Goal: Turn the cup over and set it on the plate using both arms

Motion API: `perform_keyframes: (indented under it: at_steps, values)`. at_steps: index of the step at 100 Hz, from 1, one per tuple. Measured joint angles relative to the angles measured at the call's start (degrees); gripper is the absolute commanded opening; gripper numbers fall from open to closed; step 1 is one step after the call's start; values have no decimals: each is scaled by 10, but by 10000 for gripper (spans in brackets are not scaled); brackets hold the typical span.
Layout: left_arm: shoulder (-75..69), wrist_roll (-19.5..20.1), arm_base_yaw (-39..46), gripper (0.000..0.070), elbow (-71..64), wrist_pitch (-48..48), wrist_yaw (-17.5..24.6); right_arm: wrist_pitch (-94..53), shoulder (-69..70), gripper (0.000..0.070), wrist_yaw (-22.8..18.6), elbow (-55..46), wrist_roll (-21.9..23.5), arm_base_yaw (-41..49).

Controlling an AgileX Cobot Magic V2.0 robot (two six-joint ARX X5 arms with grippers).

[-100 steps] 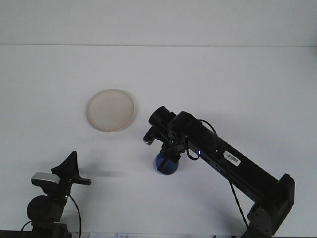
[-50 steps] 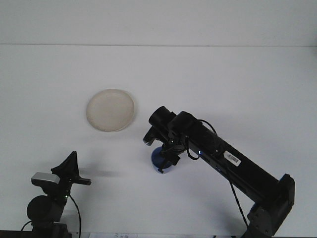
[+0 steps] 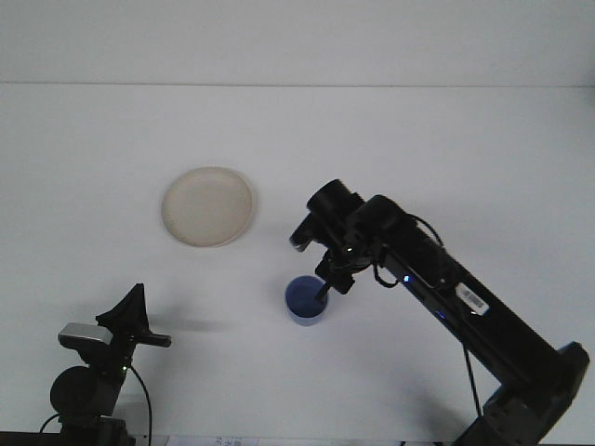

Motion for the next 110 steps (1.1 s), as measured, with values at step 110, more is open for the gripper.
perform_keyframes:
  at_steps: [110]
  values:
    - [0,0,0,12,0,1,0,432,-642,0,-34,-544,109,-396]
